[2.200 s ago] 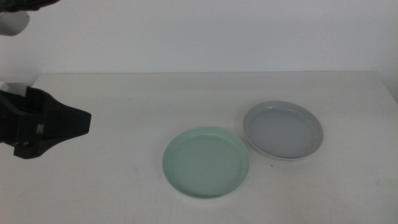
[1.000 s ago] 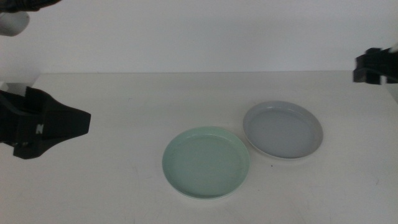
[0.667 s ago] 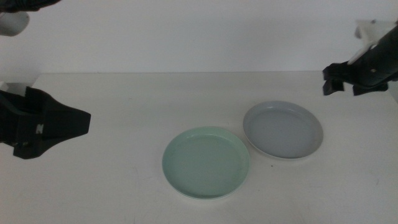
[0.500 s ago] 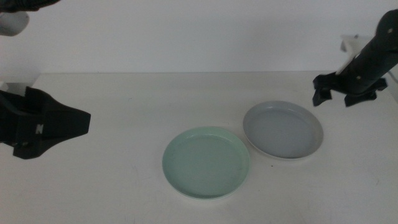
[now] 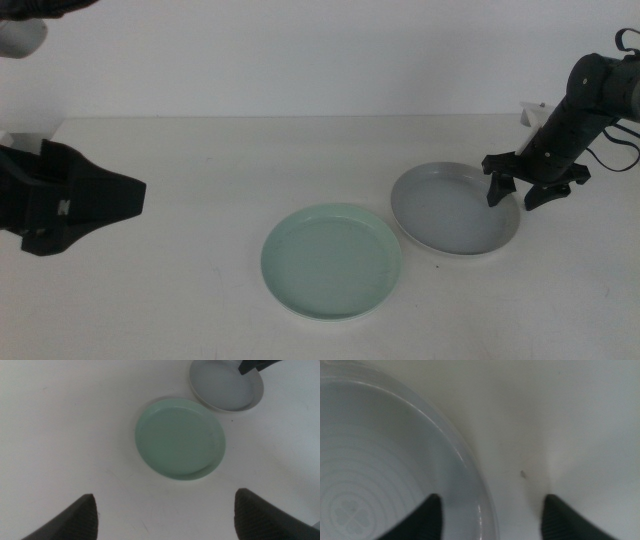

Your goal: Stack the three bowls on top of each other.

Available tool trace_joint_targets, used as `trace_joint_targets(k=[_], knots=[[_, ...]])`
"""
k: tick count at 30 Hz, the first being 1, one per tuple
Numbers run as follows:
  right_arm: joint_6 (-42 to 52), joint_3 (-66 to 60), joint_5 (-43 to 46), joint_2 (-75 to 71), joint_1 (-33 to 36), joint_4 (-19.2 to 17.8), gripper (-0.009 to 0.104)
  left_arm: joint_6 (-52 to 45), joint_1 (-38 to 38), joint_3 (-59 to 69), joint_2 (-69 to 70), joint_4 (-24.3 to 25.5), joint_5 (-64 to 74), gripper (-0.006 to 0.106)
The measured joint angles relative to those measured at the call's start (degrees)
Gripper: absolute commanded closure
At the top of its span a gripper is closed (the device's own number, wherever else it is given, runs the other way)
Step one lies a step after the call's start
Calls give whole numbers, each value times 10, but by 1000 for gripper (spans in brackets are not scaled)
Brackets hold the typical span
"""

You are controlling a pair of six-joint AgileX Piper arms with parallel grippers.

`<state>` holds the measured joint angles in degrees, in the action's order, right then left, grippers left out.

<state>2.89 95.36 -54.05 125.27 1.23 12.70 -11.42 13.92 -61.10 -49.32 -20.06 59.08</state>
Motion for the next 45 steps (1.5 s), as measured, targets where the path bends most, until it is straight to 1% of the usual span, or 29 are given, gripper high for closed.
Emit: trace_joint_targets(k=[1, 4, 5, 10, 13, 17, 19, 23, 26, 31, 37, 41, 45], knots=[[0, 0, -1, 1, 0, 0, 65, 0, 0, 0, 0, 0, 0, -5], [0, 0, -3, 2, 0, 0, 95, 0, 0, 0, 0, 0, 0, -5], [0, 0, -5, 1, 0, 0, 96, 0, 0, 0, 0, 0, 0, -5], [1, 0, -14, -28, 0, -4, 96, 0, 0, 0, 0, 0, 0, -5], [0, 0, -15, -81, 0, -6, 96, 0, 0, 0, 0, 0, 0, -5], [-3, 0, -40, -168, 7, 17, 96, 0, 0, 0, 0, 0, 0, -5], [-3, 0, -53, -198, 23, 24, 96, 0, 0, 0, 0, 0, 0, -5], [-3, 0, -77, -231, 86, 36, 96, 0, 0, 0, 0, 0, 0, -5], [-3, -9, -84, -234, 142, 47, 96, 0, 0, 0, 0, 0, 0, -5], [-14, -64, -30, -229, 210, 51, 96, 0, 0, 0, 0, 0, 0, -5], [-29, -86, 27, -183, 225, 48, 96, 0, 0, 0, 0, 0, 0, -5], [-29, -86, 38, -143, 225, 48, 96, 0, 0, 0, 0, 0, 0, -5], [-22, -86, 38, -109, 225, 60, 96, 0, 0, 0, 0, 0, 0, -5]])
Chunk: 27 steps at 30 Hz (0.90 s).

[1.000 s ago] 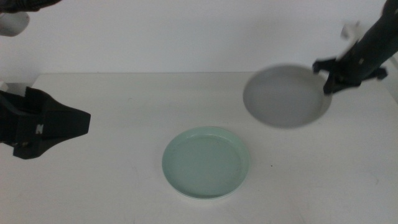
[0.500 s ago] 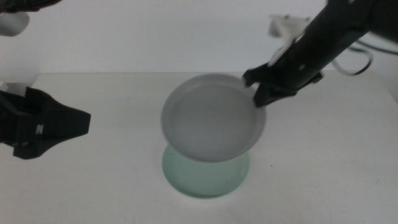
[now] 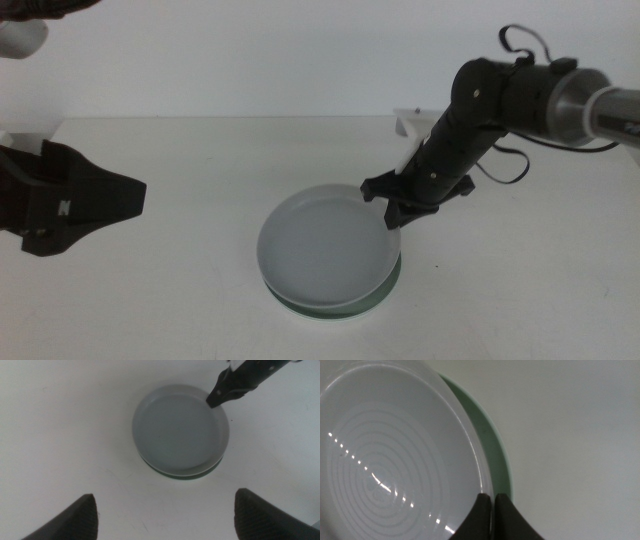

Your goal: Stack the three bowls on top of each other.

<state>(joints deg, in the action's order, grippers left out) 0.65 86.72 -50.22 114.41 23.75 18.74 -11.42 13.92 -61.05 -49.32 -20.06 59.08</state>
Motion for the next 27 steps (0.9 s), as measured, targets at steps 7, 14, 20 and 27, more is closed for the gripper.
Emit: trace_joint_targets(k=[7, 14, 20, 27], knots=[[15, 0, 1, 14, 0, 2, 90, 0, 0, 0, 0, 0, 0, -5], [40, 0, -16, 14, 0, 4, 60, 0, 0, 0, 0, 0, 0, -5], [42, 13, -38, 4, 0, 7, 30, 0, 0, 0, 0, 0, 0, -5], [46, 62, -82, -82, -14, 6, 27, 13, 0, -9, -28, 0, -62, -5]])
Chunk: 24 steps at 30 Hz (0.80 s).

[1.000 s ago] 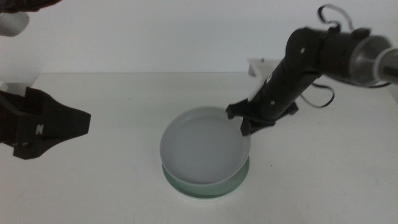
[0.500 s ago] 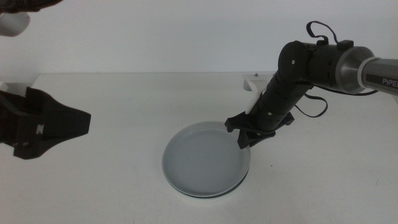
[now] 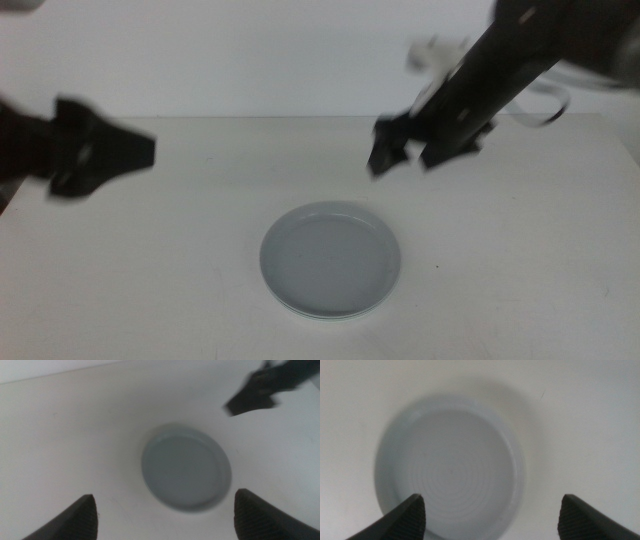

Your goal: Stack the three bowls on top of each other.

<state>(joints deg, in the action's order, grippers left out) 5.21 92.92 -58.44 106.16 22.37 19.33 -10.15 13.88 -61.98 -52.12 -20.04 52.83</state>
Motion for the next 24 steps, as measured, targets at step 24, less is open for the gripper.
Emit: trace_joint_targets(k=[24], knots=[[33, -356, 209, -468, -216, -56, 34, -1, -121, 87, 3, 40, -206, -5]])
